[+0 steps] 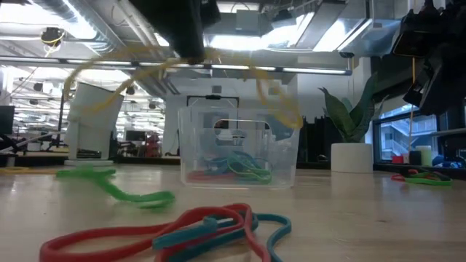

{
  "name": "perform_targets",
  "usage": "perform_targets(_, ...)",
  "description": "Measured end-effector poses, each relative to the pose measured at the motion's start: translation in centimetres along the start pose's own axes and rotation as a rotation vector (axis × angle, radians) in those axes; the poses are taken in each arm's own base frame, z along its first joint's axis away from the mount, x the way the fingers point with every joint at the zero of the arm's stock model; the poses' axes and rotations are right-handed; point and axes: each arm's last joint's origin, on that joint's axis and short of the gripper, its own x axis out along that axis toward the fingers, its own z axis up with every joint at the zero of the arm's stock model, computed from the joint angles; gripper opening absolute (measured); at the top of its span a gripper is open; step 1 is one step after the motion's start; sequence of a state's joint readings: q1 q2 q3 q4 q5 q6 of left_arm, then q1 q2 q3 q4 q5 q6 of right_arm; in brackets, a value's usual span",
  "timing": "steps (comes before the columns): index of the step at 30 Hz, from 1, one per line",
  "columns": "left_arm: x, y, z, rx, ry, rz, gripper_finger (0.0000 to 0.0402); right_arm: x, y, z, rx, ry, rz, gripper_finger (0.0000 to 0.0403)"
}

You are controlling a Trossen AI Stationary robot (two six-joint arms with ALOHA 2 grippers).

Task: Pick and place rubber bands into bin
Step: Put the yellow rubber band into the transparent bin

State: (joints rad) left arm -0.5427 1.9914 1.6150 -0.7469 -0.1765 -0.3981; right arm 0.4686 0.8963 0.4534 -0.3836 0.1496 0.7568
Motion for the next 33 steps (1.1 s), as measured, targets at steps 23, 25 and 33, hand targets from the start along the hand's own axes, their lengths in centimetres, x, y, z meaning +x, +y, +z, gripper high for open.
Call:
perform_targets(23, -5.4, 8.6, 2.6, -0.089, -0.119, 0.208, 0.0003, 0.0, -0.1, 0.1, 0.021, -0.019, -0.020, 0.0012)
perform_targets(25, -5.2, 10.0, 2.8, -0.088, -0.109, 0.216, 0.0003, 0.0, -0.1, 0.0, 0.021, -0.019, -0.020, 0.0012)
perform_targets(33, -3.9, 14.5, 2.2, -0.102, 0.003, 0.188, 0.0003, 0.0, -0.1, 0.1, 0.026, -0.032, -0.033, 0.0012)
